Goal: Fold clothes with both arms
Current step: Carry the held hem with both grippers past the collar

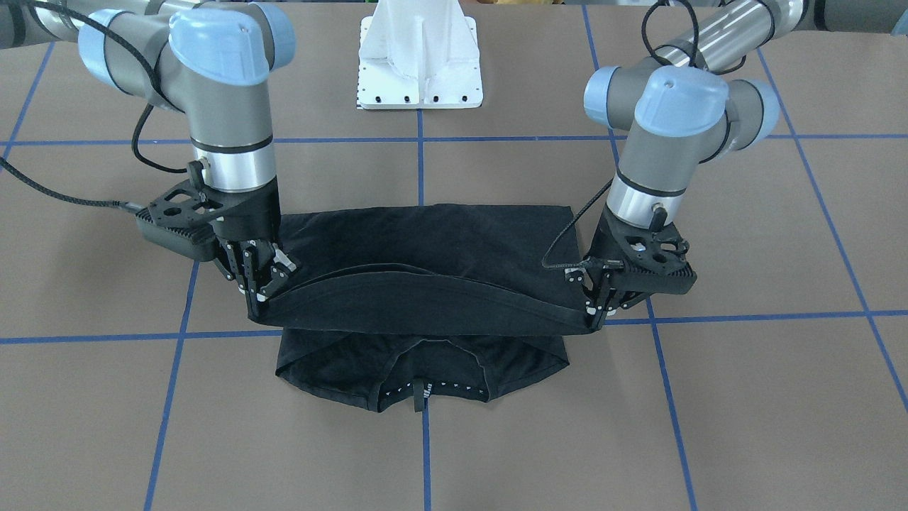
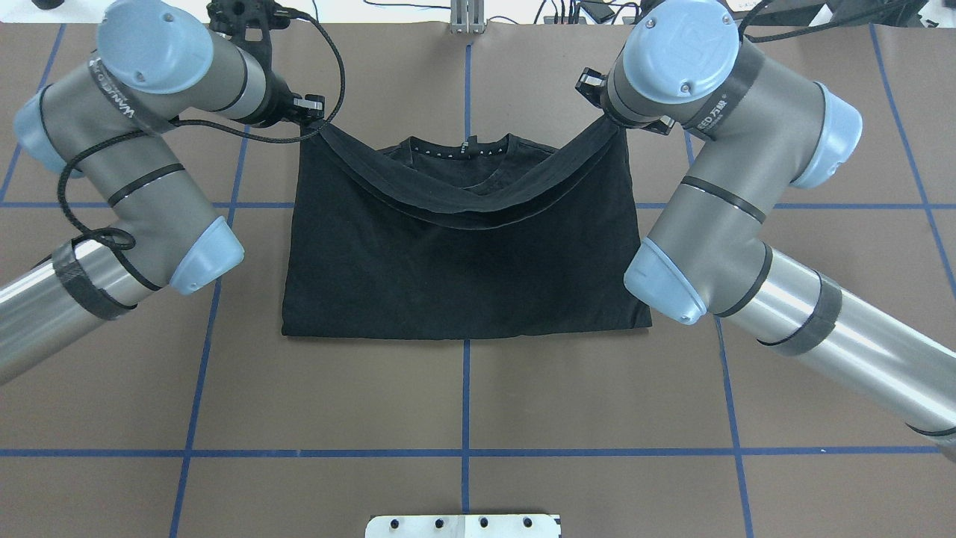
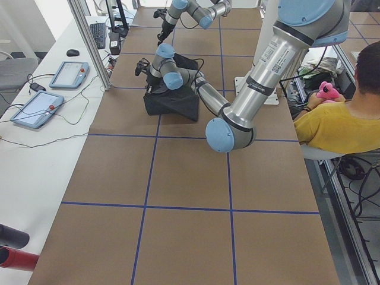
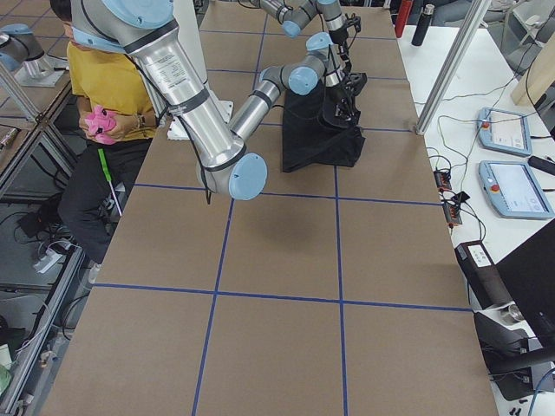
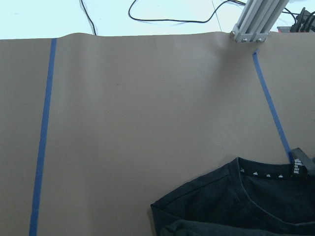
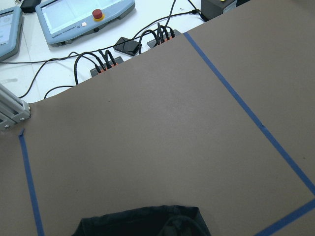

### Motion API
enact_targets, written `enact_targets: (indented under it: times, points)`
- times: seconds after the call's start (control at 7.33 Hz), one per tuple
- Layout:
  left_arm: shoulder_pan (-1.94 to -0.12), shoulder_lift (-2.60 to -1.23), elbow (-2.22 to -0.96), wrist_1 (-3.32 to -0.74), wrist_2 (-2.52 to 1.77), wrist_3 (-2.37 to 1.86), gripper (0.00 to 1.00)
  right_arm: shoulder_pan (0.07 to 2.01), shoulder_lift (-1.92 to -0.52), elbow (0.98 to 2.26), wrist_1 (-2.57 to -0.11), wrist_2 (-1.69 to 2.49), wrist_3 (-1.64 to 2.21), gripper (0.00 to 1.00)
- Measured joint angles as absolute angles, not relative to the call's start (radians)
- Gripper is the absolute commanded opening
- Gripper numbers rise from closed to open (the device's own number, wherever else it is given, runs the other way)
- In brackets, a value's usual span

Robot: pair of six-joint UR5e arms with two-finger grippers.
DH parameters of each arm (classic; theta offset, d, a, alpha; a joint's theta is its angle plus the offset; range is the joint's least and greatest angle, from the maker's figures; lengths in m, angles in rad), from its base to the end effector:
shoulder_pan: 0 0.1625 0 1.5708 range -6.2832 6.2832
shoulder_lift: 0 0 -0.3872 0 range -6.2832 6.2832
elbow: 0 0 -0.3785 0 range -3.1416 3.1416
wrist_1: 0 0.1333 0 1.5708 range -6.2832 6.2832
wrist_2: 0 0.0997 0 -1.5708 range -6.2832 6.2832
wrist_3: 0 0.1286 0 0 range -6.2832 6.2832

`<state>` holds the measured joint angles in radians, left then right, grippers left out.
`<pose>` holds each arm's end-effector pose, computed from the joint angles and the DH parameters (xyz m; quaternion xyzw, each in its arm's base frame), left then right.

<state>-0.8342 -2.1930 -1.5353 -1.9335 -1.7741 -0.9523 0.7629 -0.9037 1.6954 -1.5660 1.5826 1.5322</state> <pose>0.3916 -0.5916 0.2599 0.2345 0.3999 -0.0491 0.8847 -0.3912 -0.5563 0.2160 0.1463 -0.3592 0.3244 0.8628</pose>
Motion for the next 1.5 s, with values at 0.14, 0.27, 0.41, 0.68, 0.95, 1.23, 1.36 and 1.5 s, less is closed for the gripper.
enact_targets:
  times: [0.14,0.27,0.41,0.68,0.95,1.23,1.36,1.5]
  points:
    - [-0.834,-2.226,-1.425,-2.003,-1.761,-0.935,0.00,0.766,-0.897,1.624,-1.497,1.583,1.530,0.00]
    - [-0.831,-2.244,-1.330,-2.072,-1.754,-0.923,0.00,0.767,-0.894,1.566,-1.449,1.583,1.528,0.00]
    - [-0.824,-2.251,-1.261,-2.121,-1.738,-0.912,0.00,0.768,-0.894,1.519,-1.426,1.583,1.525,0.00]
    - [-0.802,-2.251,-1.197,-2.160,-1.700,-0.898,0.00,0.768,-0.896,1.465,-1.413,1.585,1.507,0.00]
    - [-0.792,-2.248,-1.185,-2.167,-1.693,-0.878,0.00,0.768,-0.903,1.453,-1.411,1.585,1.480,0.00]
    - [-0.791,-2.248,-1.185,-2.174,-1.694,-0.849,0.00,0.768,-0.905,1.449,-1.412,1.585,1.459,0.00]
    - [-0.792,-2.249,-1.188,-2.176,-1.696,-0.826,0.00,0.770,-0.905,1.449,-1.412,1.585,1.443,0.00]
    - [-0.795,-2.250,-1.190,-2.176,-1.700,-0.811,0.00,0.773,-0.905,1.448,-1.412,1.586,1.427,0.00]
